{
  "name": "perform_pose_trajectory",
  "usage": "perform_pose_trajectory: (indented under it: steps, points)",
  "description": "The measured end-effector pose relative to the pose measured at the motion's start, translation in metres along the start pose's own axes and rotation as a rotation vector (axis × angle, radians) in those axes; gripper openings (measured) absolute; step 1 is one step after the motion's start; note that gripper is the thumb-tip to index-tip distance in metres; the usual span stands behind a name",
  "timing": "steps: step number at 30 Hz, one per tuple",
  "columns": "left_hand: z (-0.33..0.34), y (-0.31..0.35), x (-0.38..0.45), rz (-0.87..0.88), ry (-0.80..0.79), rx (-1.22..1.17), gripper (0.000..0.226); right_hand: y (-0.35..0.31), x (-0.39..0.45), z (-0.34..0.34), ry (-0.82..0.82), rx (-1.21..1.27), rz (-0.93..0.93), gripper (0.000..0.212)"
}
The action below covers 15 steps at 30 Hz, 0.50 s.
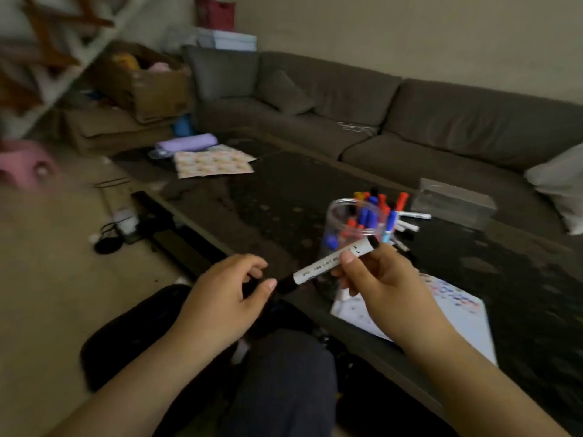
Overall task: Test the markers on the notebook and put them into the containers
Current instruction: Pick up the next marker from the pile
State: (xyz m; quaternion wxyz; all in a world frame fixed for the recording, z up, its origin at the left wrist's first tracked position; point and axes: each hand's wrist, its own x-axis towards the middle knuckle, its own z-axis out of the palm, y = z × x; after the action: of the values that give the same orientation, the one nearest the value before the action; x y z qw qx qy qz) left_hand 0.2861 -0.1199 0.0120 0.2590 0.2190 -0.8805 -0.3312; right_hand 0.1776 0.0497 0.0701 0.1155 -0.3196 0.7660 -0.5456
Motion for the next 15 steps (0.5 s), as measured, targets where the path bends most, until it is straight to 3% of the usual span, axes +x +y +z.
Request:
perform_pose_trajectory:
  steps: [3, 8, 11, 13, 15]
  points:
    - [-0.034, -0.043, -0.017, -0.103, 0.119, 0.157, 0.019, -0.002, 0.016, 0.051, -0.120, -0.134, -0.070, 0.012]
    - [-0.071, -0.089, -0.046, -0.213, 0.197, 0.274, 0.020, 0.006, 0.042, 0.129, -0.385, -0.265, 0.022, 0.010]
    - [-0.078, -0.099, -0.053, -0.248, 0.187, 0.312, 0.023, 0.015, 0.049, 0.156, -0.647, -0.412, 0.119, 0.047]
    - [-0.079, -0.099, -0.052, -0.248, 0.177, 0.326, 0.023, 0.020, 0.047, 0.160, -0.656, -0.400, 0.129, 0.051]
    - [-0.078, -0.096, -0.048, -0.221, 0.176, 0.318, 0.021, 0.022, 0.045, 0.154, -0.584, -0.367, 0.089, 0.040]
